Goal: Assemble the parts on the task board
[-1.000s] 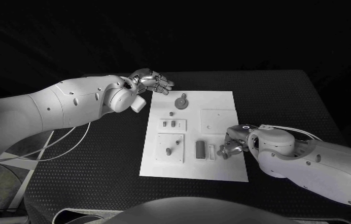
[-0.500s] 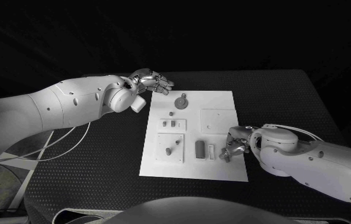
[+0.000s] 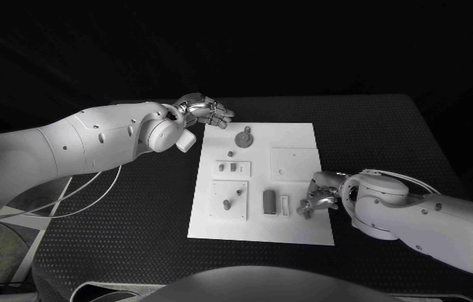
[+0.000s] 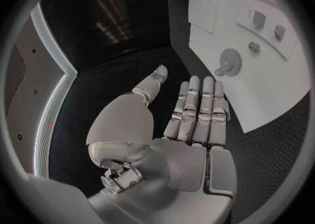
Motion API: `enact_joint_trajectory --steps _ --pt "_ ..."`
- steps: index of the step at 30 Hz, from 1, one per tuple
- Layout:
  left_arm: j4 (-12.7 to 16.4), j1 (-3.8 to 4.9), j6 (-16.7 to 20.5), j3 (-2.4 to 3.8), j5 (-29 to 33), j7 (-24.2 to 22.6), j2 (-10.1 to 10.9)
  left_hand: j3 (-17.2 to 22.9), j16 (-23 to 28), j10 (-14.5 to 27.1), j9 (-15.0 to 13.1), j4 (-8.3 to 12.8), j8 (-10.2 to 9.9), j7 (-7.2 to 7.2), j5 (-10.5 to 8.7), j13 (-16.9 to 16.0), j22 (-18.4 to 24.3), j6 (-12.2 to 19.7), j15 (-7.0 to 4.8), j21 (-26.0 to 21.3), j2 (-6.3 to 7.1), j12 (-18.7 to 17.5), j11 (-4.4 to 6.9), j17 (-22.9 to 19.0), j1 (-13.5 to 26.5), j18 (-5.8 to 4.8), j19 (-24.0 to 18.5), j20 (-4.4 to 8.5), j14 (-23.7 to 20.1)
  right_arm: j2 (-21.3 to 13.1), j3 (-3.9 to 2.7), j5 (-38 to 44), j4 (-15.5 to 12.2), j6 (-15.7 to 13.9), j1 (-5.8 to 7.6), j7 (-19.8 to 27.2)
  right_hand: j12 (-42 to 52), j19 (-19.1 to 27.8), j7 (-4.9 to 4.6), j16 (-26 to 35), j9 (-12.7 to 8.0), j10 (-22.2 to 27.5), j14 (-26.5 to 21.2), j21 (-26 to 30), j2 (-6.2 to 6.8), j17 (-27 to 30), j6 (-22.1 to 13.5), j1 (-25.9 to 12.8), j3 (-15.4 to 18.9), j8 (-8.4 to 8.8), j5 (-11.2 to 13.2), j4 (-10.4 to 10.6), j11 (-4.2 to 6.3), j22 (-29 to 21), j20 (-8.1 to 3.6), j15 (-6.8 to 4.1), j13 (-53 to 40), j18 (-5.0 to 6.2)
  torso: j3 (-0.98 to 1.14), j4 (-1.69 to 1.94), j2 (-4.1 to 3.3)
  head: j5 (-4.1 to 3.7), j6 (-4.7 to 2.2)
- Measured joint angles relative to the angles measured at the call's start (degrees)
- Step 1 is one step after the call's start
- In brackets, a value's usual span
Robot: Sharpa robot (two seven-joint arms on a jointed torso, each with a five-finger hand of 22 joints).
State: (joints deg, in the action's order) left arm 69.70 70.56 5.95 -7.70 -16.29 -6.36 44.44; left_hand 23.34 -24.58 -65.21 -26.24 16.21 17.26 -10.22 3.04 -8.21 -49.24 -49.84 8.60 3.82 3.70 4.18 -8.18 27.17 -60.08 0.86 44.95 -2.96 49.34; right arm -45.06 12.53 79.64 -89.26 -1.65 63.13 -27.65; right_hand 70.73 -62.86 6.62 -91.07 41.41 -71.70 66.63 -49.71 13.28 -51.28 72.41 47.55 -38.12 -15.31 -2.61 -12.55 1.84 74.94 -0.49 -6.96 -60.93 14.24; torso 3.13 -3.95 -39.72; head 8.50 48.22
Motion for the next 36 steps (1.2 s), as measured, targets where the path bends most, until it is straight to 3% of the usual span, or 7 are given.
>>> enact_joint_trajectory --steps 7,8,10,12,22,28,36 --pt "0.0 0.00 0.0 0.00 0.0 0.0 0.0 0.0 0.0 0.0 0.0 0.0 0.0 0.00 0.00 0.0 0.0 0.0 0.00 0.0 0.00 0.0 0.00 0.0 0.0 0.00 0.0 0.00 0.0 -0.8 0.27 -2.9 -0.5 -2.0 0.09 0.2 0.0 -0.6 -0.31 0.0 0.2 -0.3 0.9 0.0 -0.05 -0.6 -0.3 0.3 0.0 0.71 0.0 0.0 0.11 0.0 -0.16 -0.10 0.0 0.70 -0.03 0.00 0.02 -0.01 -0.26" --pt "0.0 0.00 0.0 -0.01 -0.1 0.0 0.0 0.0 0.0 0.0 0.0 0.0 0.0 0.00 0.00 0.0 0.0 0.0 0.00 0.0 0.00 0.0 0.00 0.0 0.0 0.00 0.0 0.00 0.0 -0.9 0.25 -3.6 -0.7 -2.3 0.10 0.3 0.0 -0.6 -0.65 0.0 0.4 -0.3 0.9 0.0 -0.14 -0.6 -0.7 0.6 0.0 1.80 0.0 0.0 0.11 0.0 -0.22 -0.10 0.0 0.87 -0.03 -0.01 0.02 -0.01 -0.33" --pt "0.0 0.00 0.0 -0.01 -0.1 0.0 0.0 0.0 0.0 0.0 0.0 0.0 0.0 0.00 0.00 0.0 0.0 0.0 0.00 0.0 0.00 0.0 0.00 0.0 0.0 0.00 0.0 0.00 0.0 -1.1 0.13 -4.6 -1.1 -2.6 0.10 0.3 0.0 -0.6 -2.11 0.0 0.5 -0.6 0.9 -0.1 -1.64 -0.7 -2.1 2.1 0.0 1.85 0.0 0.0 0.20 0.0 -0.21 -0.10 0.0 1.75 -0.03 -0.01 0.02 -0.01 -0.42" --pt "-0.1 0.00 0.0 -0.01 -0.1 0.0 0.0 0.0 0.0 0.0 0.0 0.0 0.0 0.00 0.00 0.0 0.0 0.0 0.00 0.0 0.00 0.0 0.00 0.0 0.0 0.00 0.0 0.00 0.0 -1.2 -0.12 -5.8 -1.8 -2.8 0.10 0.3 0.0 -0.6 -4.78 0.0 0.9 -0.7 1.1 -0.1 -3.92 -0.8 -4.2 5.0 0.0 1.84 0.1 0.0 0.11 0.0 -0.22 -0.30 -0.1 1.76 -0.03 -0.01 0.02 -0.04 -0.49" --pt "-0.1 0.00 0.1 -0.01 -0.1 -0.1 0.0 0.0 0.0 0.0 0.0 0.0 0.0 0.00 0.00 0.0 0.0 0.0 0.00 0.0 0.00 0.0 0.00 0.0 0.0 0.00 0.0 0.00 0.0 -1.7 -0.80 -9.6 -2.5 -4.4 0.11 -0.3 0.0 -1.0 -7.10 0.0 -0.1 -0.9 1.6 -0.1 -5.08 -0.9 -6.4 6.4 -0.2 2.76 0.2 0.2 0.30 0.0 -0.22 -0.31 -0.1 1.20 -0.03 0.00 0.01 -0.09 -0.67" --pt "-0.1 0.00 0.1 -0.01 -0.1 -0.2 0.0 0.0 0.0 0.0 0.0 0.0 0.0 0.00 0.00 0.0 0.0 0.0 0.00 0.0 0.00 0.0 0.00 0.1 0.0 0.00 0.0 0.00 0.0 -1.7 -0.94 -11.6 -3.2 -5.9 0.02 -0.7 0.0 -1.3 -7.89 0.0 0.1 -0.9 1.6 -0.1 -5.58 -0.9 -7.3 6.9 -0.2 2.62 -0.1 0.2 0.34 0.0 -0.42 -0.36 -0.1 0.82 -0.03 0.01 -0.02 -0.13 -0.69" --pt "-0.1 0.00 0.1 -0.01 -0.1 -0.2 0.0 0.0 0.0 0.0 0.0 0.0 0.0 0.00 0.00 0.0 0.0 0.0 0.00 0.0 0.00 0.0 0.00 0.1 0.0 0.00 0.0 0.00 0.0 -1.5 -1.52 -15.9 -3.7 -7.3 0.17 -0.9 0.0 -1.3 -7.91 0.0 0.5 -1.1 1.6 -0.1 -5.59 -0.8 -7.3 6.9 -0.2 2.40 -0.1 0.1 0.53 0.0 -0.42 -0.36 0.0 0.78 0.00 0.01 -0.02 -0.17 -0.65"
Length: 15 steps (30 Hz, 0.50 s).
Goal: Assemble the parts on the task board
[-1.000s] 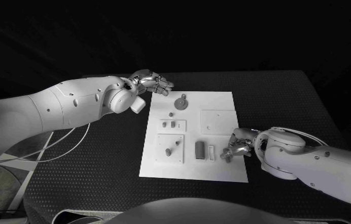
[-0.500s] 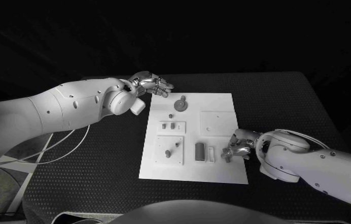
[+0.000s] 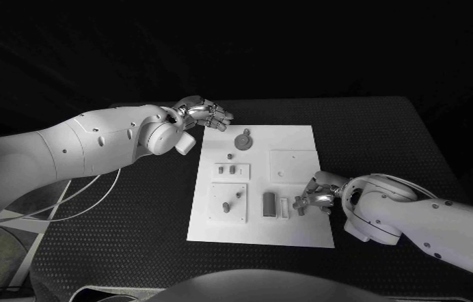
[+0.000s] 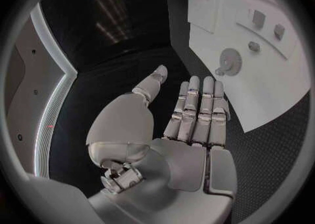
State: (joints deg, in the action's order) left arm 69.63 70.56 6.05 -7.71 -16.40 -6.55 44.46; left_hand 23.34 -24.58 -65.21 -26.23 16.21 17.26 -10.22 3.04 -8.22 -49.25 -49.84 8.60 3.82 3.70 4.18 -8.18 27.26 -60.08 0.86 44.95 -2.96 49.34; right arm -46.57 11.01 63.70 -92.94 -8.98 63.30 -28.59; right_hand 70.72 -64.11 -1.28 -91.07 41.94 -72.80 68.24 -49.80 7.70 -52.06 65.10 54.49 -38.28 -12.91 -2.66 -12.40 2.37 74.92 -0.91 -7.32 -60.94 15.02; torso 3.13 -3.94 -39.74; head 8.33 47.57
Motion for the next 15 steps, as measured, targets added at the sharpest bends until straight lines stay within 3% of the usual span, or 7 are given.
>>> enact_joint_trajectory --steps 15 --pt "0.0 0.00 0.0 0.00 0.0 0.0 0.0 0.0 0.0 0.0 0.0 0.0 0.0 0.00 0.00 0.0 0.0 0.0 0.00 0.0 0.00 0.0 0.00 0.1 0.0 0.00 0.0 0.00 0.0 2.3 0.06 -7.2 1.3 0.3 0.10 -0.6 0.0 0.0 -0.28 0.0 0.0 0.0 -0.1 0.0 -0.39 0.4 -0.3 0.4 0.0 0.06 0.0 0.0 -0.02 0.0 0.01 0.10 0.2 -0.43 -0.06 -0.01 -0.01 -0.17 0.25"
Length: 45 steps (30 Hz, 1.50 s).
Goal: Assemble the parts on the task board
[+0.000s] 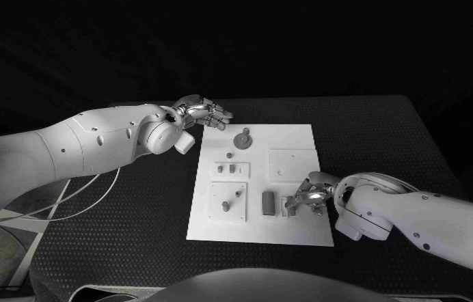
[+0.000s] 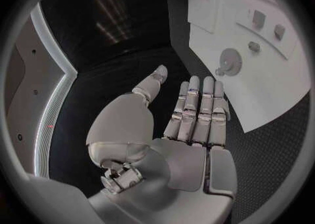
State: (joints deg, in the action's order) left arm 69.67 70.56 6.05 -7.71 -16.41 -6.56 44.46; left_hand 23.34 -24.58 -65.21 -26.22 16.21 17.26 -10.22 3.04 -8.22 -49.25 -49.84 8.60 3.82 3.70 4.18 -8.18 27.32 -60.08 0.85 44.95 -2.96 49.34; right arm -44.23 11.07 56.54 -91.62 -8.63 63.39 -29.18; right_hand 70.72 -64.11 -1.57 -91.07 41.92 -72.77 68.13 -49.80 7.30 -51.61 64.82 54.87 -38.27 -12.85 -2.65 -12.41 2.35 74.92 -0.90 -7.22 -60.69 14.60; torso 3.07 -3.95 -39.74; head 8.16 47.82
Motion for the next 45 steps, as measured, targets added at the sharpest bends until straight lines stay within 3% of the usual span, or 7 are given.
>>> enact_joint_trajectory --steps 11,13,38,43,45 --pt "0.0 0.00 0.0 0.01 0.0 0.0 0.0 0.0 0.0 0.0 0.0 0.0 0.0 0.00 0.00 0.0 0.0 0.0 0.00 0.0 0.00 0.0 0.00 0.1 0.0 0.00 0.0 0.00 0.0 1.9 0.23 -1.2 1.6 0.2 0.00 -0.2 -0.2 0.0 -0.28 0.0 -0.1 0.1 -0.1 0.0 -0.06 0.1 -0.3 0.1 0.0 0.07 0.1 0.0 -0.09 0.0 0.01 0.11 0.1 -0.27 0.05 0.00 -0.01 0.13 0.15" --pt "0.0 0.00 0.0 0.01 0.0 0.0 0.0 0.0 0.0 0.0 0.0 0.0 0.0 0.00 0.00 0.0 0.0 0.0 0.00 0.0 0.00 0.0 0.00 0.1 0.0 0.00 0.0 0.00 0.0 2.1 0.32 -1.2 1.9 0.3 0.00 -0.2 -0.2 0.0 -0.89 0.0 0.0 0.1 -0.1 0.0 -0.57 0.2 -0.9 0.6 0.0 0.10 0.1 0.0 -0.10 0.0 0.01 0.14 0.1 -0.42 0.06 0.00 -0.01 0.14 0.16" --pt "0.0 0.00 0.0 0.00 0.0 0.0 0.0 0.0 0.0 0.0 0.0 0.0 0.2 0.00 0.00 0.0 0.0 0.0 0.00 0.0 0.00 0.0 0.00 0.1 0.0 0.00 0.0 0.00 0.0 3.0 0.68 -2.0 3.1 1.5 0.32 0.7 -1.6 0.0 -0.92 0.0 -0.2 0.4 -0.5 0.0 -0.58 1.3 -0.9 0.6 0.1 0.04 0.0 -0.1 -0.43 0.0 0.01 -0.38 1.5 -0.81 0.06 0.01 0.01 0.44 0.50" --pt "0.0 0.00 0.0 0.00 0.0 0.0 0.0 0.0 0.0 0.0 0.0 0.0 0.2 0.00 0.00 0.0 0.0 0.0 0.00 0.0 0.00 0.0 0.00 0.1 0.0 0.00 0.0 0.00 0.0 3.0 0.71 -2.1 3.2 1.9 0.38 0.9 -2.7 0.0 -1.20 0.0 -0.5 1.1 -1.3 0.2 -0.60 2.2 -1.2 -0.1 0.1 0.30 0.0 -0.1 -0.53 0.0 0.02 -0.22 2.4 -0.39 0.06 0.01 0.01 0.48 0.52" --pt "0.0 0.00 0.0 0.00 0.0 0.0 0.0 0.0 0.0 0.0 0.0 0.0 0.2 0.00 0.00 0.0 0.0 0.0 0.00 0.0 0.00 0.0 0.00 0.1 0.0 0.00 0.0 0.00 0.0 3.0 0.73 -2.1 3.2 2.0 0.39 1.0 -2.8 0.2 -1.40 0.2 -0.6 1.3 -1.8 0.2 -0.53 2.8 -1.4 -1.8 -1.0 0.33 0.0 -2.7 -0.72 0.0 0.23 -0.13 2.5 -0.26 0.06 0.01 0.01 0.49 0.58"
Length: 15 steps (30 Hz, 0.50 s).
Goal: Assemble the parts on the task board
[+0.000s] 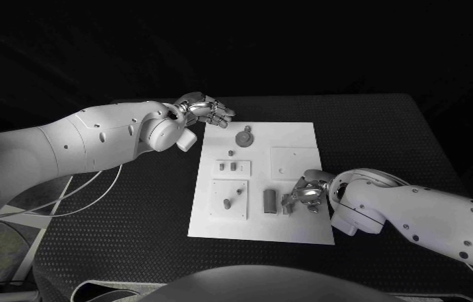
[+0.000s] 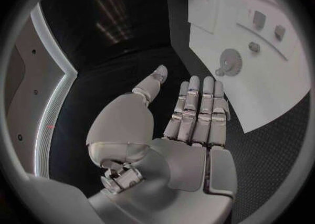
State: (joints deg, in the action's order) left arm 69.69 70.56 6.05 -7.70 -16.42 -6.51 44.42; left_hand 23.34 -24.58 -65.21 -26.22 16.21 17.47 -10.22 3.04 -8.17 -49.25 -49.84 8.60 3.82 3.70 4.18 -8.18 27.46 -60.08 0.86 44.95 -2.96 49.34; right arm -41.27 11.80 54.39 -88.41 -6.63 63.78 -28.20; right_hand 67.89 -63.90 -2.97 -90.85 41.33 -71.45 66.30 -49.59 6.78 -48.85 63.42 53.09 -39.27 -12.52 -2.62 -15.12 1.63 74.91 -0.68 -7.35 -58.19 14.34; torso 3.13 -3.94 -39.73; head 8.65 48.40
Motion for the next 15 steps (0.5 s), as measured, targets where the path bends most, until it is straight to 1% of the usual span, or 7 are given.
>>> enact_joint_trajectory --steps 1,2,4,8,10,13,15 --pt "0.0 0.00 0.0 0.00 0.0 0.0 0.0 0.0 0.0 0.0 0.0 0.0 0.0 0.00 0.00 0.0 0.0 0.0 0.00 0.0 0.00 0.0 0.00 0.0 0.0 0.00 0.0 0.00 0.0 0.0 0.02 0.0 0.0 0.1 0.00 0.0 0.0 0.0 -0.06 0.0 -0.1 0.0 -0.3 0.1 0.14 0.3 -0.1 -0.6 0.0 0.01 0.0 -0.9 0.00 0.0 0.00 0.03 0.0 0.05 0.00 -0.01 0.00 0.02 0.02" --pt "0.0 0.00 0.0 0.01 0.0 0.0 0.0 0.0 0.0 0.0 0.0 0.0 0.0 0.00 0.00 0.0 0.0 0.0 0.00 0.0 0.00 0.0 0.00 0.0 0.0 0.00 0.0 0.00 0.0 0.0 0.02 0.0 0.0 0.1 0.01 0.0 -0.3 0.0 -0.06 0.0 -0.1 0.0 -0.5 0.3 0.46 0.5 -0.1 -0.9 0.2 0.00 0.0 -1.1 0.00 0.0 0.00 0.02 0.0 0.16 0.00 0.00 0.00 0.03 0.06" --pt "0.0 0.00 0.0 0.01 0.0 0.0 0.0 0.0 0.0 0.0 0.0 0.0 0.0 0.00 0.00 0.0 0.0 0.0 0.00 0.0 0.00 0.0 0.00 0.0 0.0 0.00 0.0 0.00 0.0 0.0 0.02 0.0 0.0 0.2 0.02 0.0 -0.3 0.0 -0.07 0.0 -0.1 0.2 -0.5 0.4 0.62 0.7 -0.1 -1.7 0.4 0.23 -0.1 -1.4 0.20 0.0 0.01 -0.03 0.0 0.22 0.00 0.00 0.00 0.03 0.10" --pt "0.0 0.00 0.0 0.01 0.0 0.0 0.0 0.0 0.0 0.0 0.0 0.0 0.0 0.00 0.00 0.0 0.1 0.0 0.00 0.0 0.00 0.0 0.00 0.0 0.0 0.00 0.0 0.00 0.0 0.0 0.03 0.1 0.1 0.4 0.03 0.1 -0.5 0.0 -0.05 0.2 -0.1 0.4 -1.0 0.4 1.72 1.1 -0.5 -2.8 1.2 0.25 -0.5 -0.6 0.00 0.0 0.01 0.05 0.0 0.27 0.00 0.00 0.00 0.07 0.15" --pt "0.0 0.00 0.0 0.01 0.0 0.0 0.0 0.0 0.2 0.0 0.0 0.0 0.0 0.00 0.00 0.0 0.1 0.0 0.00 0.0 0.00 0.0 0.00 0.0 0.0 0.00 0.0 0.00 0.0 0.0 0.03 0.1 0.1 0.5 0.04 0.1 -0.5 0.0 -0.06 0.2 -0.2 0.4 -1.0 0.6 2.15 1.2 -0.5 -3.2 1.2 0.25 -0.6 -0.6 0.00 0.0 0.01 0.05 0.0 0.28 0.00 0.00 0.00 0.09 0.17" --pt "0.0 0.00 0.0 -0.01 0.0 0.0 0.0 0.0 0.2 0.0 0.0 0.0 0.0 0.00 0.00 0.0 0.0 0.0 0.00 0.0 0.00 0.0 0.00 0.0 0.0 0.00 0.0 0.00 0.0 0.0 0.04 0.1 0.1 0.6 0.05 0.1 -0.7 0.0 -0.06 0.2 -0.3 0.4 -1.0 0.7 3.16 1.2 -0.5 -3.8 1.1 0.25 -0.6 0.6 0.00 0.0 0.01 0.05 0.0 0.28 0.00 0.00 0.00 0.12 0.20" --pt "0.0 0.00 0.0 -0.01 0.0 0.0 0.0 0.0 0.2 0.0 0.0 0.0 0.0 0.00 0.00 0.0 0.1 0.0 0.00 0.0 0.00 0.0 0.00 0.0 0.0 0.00 0.0 0.00 0.0 0.0 0.05 0.1 0.1 0.6 0.06 0.1 -0.7 0.0 -0.06 0.2 -0.3 0.4 -1.0 0.9 3.78 1.2 -0.5 -3.7 0.7 0.45 -0.6 1.0 0.00 0.0 0.01 0.06 0.0 0.27 0.00 0.00 0.00 0.15 0.21"
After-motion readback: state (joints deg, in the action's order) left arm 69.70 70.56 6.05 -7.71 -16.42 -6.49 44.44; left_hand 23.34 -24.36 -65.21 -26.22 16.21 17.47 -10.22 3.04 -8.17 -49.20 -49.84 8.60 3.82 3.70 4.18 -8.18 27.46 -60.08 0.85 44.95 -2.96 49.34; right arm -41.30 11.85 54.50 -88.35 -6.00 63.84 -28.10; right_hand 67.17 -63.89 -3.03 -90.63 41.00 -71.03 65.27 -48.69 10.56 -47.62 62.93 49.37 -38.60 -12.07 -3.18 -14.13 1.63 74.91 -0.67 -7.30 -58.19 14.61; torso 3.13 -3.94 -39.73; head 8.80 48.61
